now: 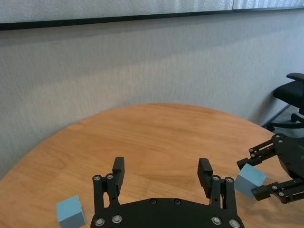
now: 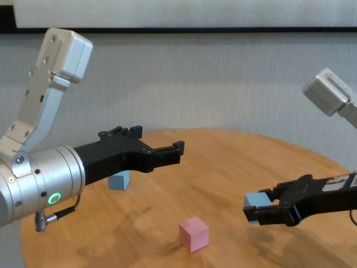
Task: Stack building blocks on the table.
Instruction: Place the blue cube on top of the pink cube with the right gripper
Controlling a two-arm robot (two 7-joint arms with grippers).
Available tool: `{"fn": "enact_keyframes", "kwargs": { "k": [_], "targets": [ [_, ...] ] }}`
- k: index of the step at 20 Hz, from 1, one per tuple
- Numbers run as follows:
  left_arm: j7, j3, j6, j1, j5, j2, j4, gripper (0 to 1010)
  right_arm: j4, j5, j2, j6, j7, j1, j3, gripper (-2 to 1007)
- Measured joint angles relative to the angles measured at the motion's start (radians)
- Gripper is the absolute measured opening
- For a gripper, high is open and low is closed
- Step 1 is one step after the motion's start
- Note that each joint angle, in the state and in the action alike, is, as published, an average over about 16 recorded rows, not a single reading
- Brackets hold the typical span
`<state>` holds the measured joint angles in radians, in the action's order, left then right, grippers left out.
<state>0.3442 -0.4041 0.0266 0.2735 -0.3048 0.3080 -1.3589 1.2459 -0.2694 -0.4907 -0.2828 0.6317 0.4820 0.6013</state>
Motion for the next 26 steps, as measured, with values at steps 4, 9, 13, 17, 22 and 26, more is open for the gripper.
{"fn": "enact_keyframes", "kwargs": {
  "k": [4, 9, 13, 17, 22, 26],
  "targets": [
    [0.000, 0.000, 0.000, 0.000, 0.000, 0.000, 0.000, 1001, -0.005, 0.003, 0.016, 0.000, -0.001, 0.011, 0.005, 513],
    [0.000, 0.000, 0.000, 0.000, 0.000, 0.000, 0.000, 1001, -0.008, 0.007, 0.037, -0.001, -0.002, 0.027, 0.015, 513],
    [0.000, 0.000, 0.000, 0.000, 0.000, 0.000, 0.000, 1001, -0.010, 0.012, 0.053, -0.003, 0.001, 0.039, 0.027, 513],
    [0.000, 0.000, 0.000, 0.000, 0.000, 0.000, 0.000, 1001, -0.012, 0.018, 0.066, -0.006, 0.006, 0.050, 0.041, 513],
    [0.000, 0.000, 0.000, 0.000, 0.000, 0.000, 0.000, 1001, -0.018, 0.028, 0.080, -0.009, 0.015, 0.063, 0.059, 513],
    [0.000, 0.000, 0.000, 0.000, 0.000, 0.000, 0.000, 1001, -0.023, 0.036, 0.088, -0.011, 0.022, 0.073, 0.074, 513]
  ]
}}
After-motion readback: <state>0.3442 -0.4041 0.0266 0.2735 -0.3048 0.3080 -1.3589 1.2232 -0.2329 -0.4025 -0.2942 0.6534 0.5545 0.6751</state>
